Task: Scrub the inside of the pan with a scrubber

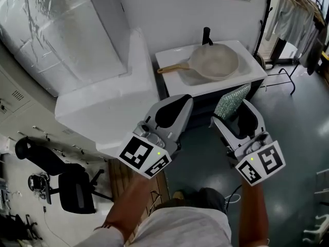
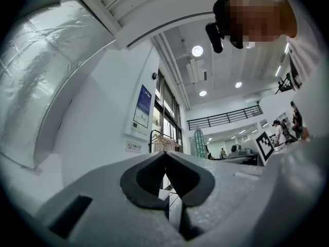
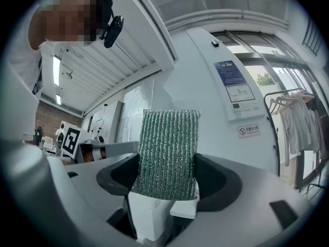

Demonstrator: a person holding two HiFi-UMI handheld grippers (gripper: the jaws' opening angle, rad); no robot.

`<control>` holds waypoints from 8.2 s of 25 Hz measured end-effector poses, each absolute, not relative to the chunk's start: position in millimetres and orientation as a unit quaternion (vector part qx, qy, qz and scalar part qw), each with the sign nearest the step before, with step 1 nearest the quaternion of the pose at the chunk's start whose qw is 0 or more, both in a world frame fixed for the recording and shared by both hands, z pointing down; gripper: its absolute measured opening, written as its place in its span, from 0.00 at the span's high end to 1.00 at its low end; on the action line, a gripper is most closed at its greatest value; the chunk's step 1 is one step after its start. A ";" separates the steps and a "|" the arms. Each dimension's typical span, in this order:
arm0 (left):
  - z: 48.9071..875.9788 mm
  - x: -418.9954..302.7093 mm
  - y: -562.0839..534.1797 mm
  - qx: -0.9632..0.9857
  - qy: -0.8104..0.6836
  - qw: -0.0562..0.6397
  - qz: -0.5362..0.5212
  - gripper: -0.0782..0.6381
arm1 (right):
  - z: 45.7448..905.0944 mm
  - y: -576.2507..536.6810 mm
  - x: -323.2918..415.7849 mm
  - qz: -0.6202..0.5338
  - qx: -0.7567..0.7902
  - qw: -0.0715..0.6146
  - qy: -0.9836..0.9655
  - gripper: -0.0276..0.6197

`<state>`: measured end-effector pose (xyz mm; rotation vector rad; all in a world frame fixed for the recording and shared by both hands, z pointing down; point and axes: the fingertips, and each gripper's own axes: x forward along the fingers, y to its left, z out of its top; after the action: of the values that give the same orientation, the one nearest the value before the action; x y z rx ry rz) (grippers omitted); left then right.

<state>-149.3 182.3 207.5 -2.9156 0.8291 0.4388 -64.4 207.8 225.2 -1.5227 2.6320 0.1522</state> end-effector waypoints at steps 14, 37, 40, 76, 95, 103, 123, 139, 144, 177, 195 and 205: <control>210.1 -134.9 134.4 -0.948 0.282 0.042 0.141 0.87 | 226.2 157.2 -49.3 0.056 -0.488 0.047 0.870 0.43; 211.1 -25.5 0.3 -0.919 0.371 0.052 0.125 0.87 | 223.8 18.6 78.0 0.054 -0.425 0.052 0.902 0.43; 211.6 -15.0 -8.6 -0.916 0.379 0.054 0.123 0.87 | 224.4 7.4 89.6 0.054 -0.421 0.051 0.904 0.43; 266.7 -14.7 -209.4 -0.919 0.378 0.035 0.103 0.87 | 271.2 -190.0 79.9 0.037 -0.451 -0.040 0.891 0.43; 322.2 -10.5 -258.2 -0.925 0.375 0.039 -0.043 0.86 | 334.3 -242.2 66.6 -0.033 -0.382 -0.155 0.911 0.43; 367.2 -18.0 -261.8 -0.925 0.350 0.034 -0.143 0.67 | 377.3 -253.9 54.6 -0.061 -0.344 -0.222 0.910 0.43; 508.3 -31.6 -252.5 -0.880 0.208 0.036 -0.426 0.49 | 497.9 -288.6 60.4 -0.152 -0.331 -0.394 0.844 0.43; 540.9 -46.4 -250.5 -0.847 0.139 0.043 -0.512 0.48 | 544.5 -301.0 58.9 -0.189 -0.330 -0.442 0.812 0.43; 548.3 -47.7 -254.3 -0.844 0.147 0.048 -0.513 0.54 | 553.8 -303.3 59.7 -0.198 -0.332 -0.452 0.804 0.43; 549.2 -48.2 -254.5 -0.854 0.142 0.042 -0.499 0.54 | 527.9 -272.1 74.8 -0.159 -0.322 -0.507 0.784 0.43; 550.0 -49.2 -255.0 -0.857 0.141 0.039 -0.493 0.54 | 563.1 -256.5 116.9 -0.180 -0.311 -0.583 0.728 0.43; 550.7 -48.9 -253.9 -0.858 0.136 0.038 -0.495 0.54 | 538.7 -250.4 133.7 -0.160 -0.314 -0.593 0.724 0.43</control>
<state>-48.9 -253.9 550.7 -2.6305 0.4176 -1.5172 133.7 -250.4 538.7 -1.7192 3.9661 -0.8773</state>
